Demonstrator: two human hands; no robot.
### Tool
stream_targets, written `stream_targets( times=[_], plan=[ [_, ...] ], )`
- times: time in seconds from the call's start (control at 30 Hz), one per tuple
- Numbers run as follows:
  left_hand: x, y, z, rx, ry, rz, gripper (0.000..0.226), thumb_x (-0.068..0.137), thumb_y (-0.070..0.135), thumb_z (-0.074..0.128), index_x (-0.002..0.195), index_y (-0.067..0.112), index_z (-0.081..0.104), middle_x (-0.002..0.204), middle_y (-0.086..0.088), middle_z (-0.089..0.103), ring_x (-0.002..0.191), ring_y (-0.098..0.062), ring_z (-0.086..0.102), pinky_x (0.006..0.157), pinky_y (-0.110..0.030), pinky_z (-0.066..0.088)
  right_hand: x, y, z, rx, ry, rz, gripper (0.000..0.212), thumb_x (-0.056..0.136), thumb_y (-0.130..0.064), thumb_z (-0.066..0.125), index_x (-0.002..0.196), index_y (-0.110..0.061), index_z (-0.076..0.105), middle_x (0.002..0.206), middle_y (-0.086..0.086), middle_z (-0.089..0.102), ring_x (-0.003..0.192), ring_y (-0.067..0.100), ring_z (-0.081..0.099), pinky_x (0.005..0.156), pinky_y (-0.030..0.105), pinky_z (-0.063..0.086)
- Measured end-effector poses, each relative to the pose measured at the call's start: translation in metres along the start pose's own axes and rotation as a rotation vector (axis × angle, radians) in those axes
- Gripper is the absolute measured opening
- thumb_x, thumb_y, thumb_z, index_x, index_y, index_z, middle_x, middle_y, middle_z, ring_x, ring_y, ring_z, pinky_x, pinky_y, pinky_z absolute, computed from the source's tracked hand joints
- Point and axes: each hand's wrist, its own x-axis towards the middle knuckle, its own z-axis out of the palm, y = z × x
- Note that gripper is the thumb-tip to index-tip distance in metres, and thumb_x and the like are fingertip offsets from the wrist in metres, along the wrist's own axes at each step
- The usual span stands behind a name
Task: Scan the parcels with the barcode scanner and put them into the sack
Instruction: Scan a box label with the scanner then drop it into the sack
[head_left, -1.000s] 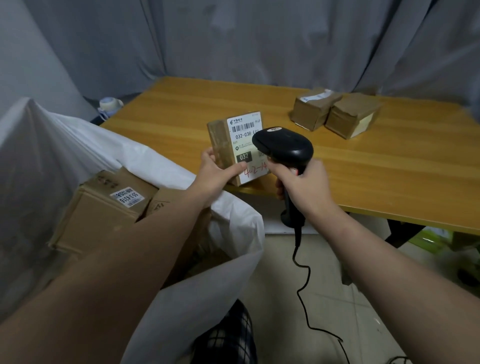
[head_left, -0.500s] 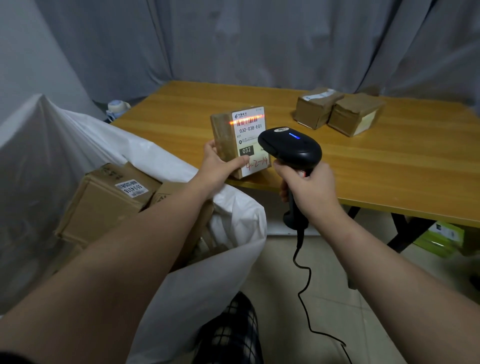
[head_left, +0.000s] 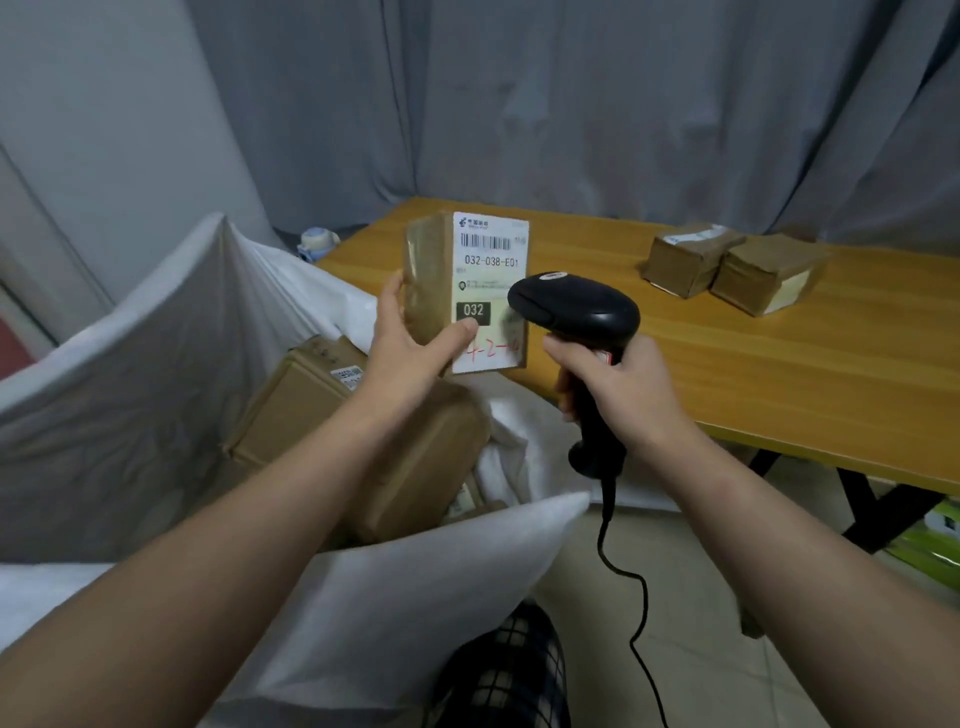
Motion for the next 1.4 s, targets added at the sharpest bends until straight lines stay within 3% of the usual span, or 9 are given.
stream_targets(
  times=[0.13, 0.27, 0.53, 0.67, 0.73, 0.87, 0.93, 1.13, 1.4],
  plan=[
    [-0.006, 0.015, -0.078, 0.381, 0.222, 0.152, 0.086, 0.075, 0.043, 0.074, 0.146, 0.039, 0.025, 0.140, -0.005, 0.038, 0.128, -0.015, 0.038, 0.111, -0.035, 0.030, 0.007, -0.009, 0.042, -0.008, -0.096, 0.017, 0.020, 0.087, -0.021, 0.069, 0.082, -0.003, 0.065, 0.061, 0.011, 0.060, 0.049, 0.020, 0.056, 0.051, 0.032, 0.049],
    [0.001, 0.022, -0.123, 0.893, 0.355, 0.220, 0.087, 0.071, 0.052, 0.066, 0.148, 0.037, 0.026, 0.140, -0.016, 0.033, 0.127, -0.035, 0.033, 0.108, -0.048, 0.023, 0.016, -0.011, 0.082, -0.111, -0.125, 0.004, 0.041, 0.085, -0.025, 0.070, 0.076, 0.014, 0.058, 0.053, 0.008, 0.054, 0.047, 0.017, 0.053, 0.054, 0.030, 0.042],
    [0.031, 0.006, -0.131, 1.596, 0.195, 0.289, 0.085, 0.071, 0.045, 0.075, 0.144, 0.031, 0.035, 0.137, -0.025, 0.036, 0.118, -0.042, 0.039, 0.098, -0.050, 0.029, 0.029, -0.001, 0.110, -0.203, -0.101, 0.035, 0.047, 0.076, -0.034, 0.071, 0.073, 0.011, 0.057, 0.061, 0.017, 0.058, 0.052, 0.022, 0.052, 0.056, 0.042, 0.044],
    [0.039, 0.012, -0.113, 1.926, 0.063, 0.275, 0.047, 0.084, 0.038, 0.061, 0.128, 0.024, 0.052, 0.127, -0.016, 0.044, 0.115, -0.036, 0.042, 0.103, -0.045, 0.028, 0.031, 0.006, 0.109, -0.208, -0.080, 0.038, 0.041, 0.081, -0.029, 0.072, 0.075, 0.010, 0.059, 0.063, 0.020, 0.060, 0.054, 0.029, 0.056, 0.058, 0.039, 0.045],
    [0.045, 0.015, -0.108, 2.041, 0.021, 0.182, 0.044, 0.089, 0.042, 0.053, 0.129, 0.025, 0.052, 0.128, -0.012, 0.043, 0.118, -0.034, 0.040, 0.106, -0.043, 0.025, 0.032, 0.008, 0.106, -0.221, -0.067, 0.031, 0.039, 0.082, -0.030, 0.071, 0.077, 0.008, 0.062, 0.070, 0.023, 0.065, 0.061, 0.033, 0.061, 0.062, 0.043, 0.050],
    [0.056, 0.005, -0.098, 2.006, -0.084, 0.025, 0.060, 0.089, 0.057, 0.042, 0.139, 0.023, 0.044, 0.143, -0.014, 0.038, 0.132, -0.036, 0.031, 0.114, -0.054, 0.008, 0.035, 0.012, 0.097, -0.188, -0.055, 0.089, 0.035, 0.085, -0.029, 0.070, 0.080, 0.005, 0.066, 0.067, 0.017, 0.067, 0.054, 0.022, 0.061, 0.059, 0.035, 0.050],
    [0.059, -0.001, -0.090, 1.956, -0.085, 0.083, 0.058, 0.091, 0.056, 0.041, 0.138, 0.023, 0.047, 0.145, -0.015, 0.038, 0.136, -0.039, 0.028, 0.114, -0.060, 0.003, 0.039, 0.013, 0.091, -0.147, -0.036, 0.133, 0.035, 0.086, -0.028, 0.070, 0.079, 0.006, 0.065, 0.063, 0.013, 0.065, 0.051, 0.022, 0.060, 0.056, 0.033, 0.049],
    [0.065, 0.012, -0.040, 1.659, -0.074, 0.403, 0.042, 0.094, 0.044, 0.044, 0.126, 0.019, 0.053, 0.125, -0.009, 0.051, 0.121, -0.031, 0.043, 0.108, -0.048, 0.023, 0.053, 0.003, 0.055, 0.057, 0.080, 0.240, 0.023, 0.087, -0.023, 0.069, 0.076, -0.005, 0.061, 0.059, 0.013, 0.056, 0.047, 0.023, 0.053, 0.049, 0.031, 0.046],
    [0.079, 0.026, 0.112, 1.397, -0.293, 0.624, 0.046, 0.096, 0.046, 0.042, 0.134, 0.020, 0.046, 0.132, -0.008, 0.050, 0.123, -0.029, 0.043, 0.102, -0.040, 0.029, 0.060, 0.024, -0.081, 0.024, 0.332, 0.259, 0.019, 0.088, -0.026, 0.068, 0.086, -0.009, 0.062, 0.062, 0.010, 0.058, 0.052, 0.020, 0.057, 0.048, 0.029, 0.050]
  ],
)
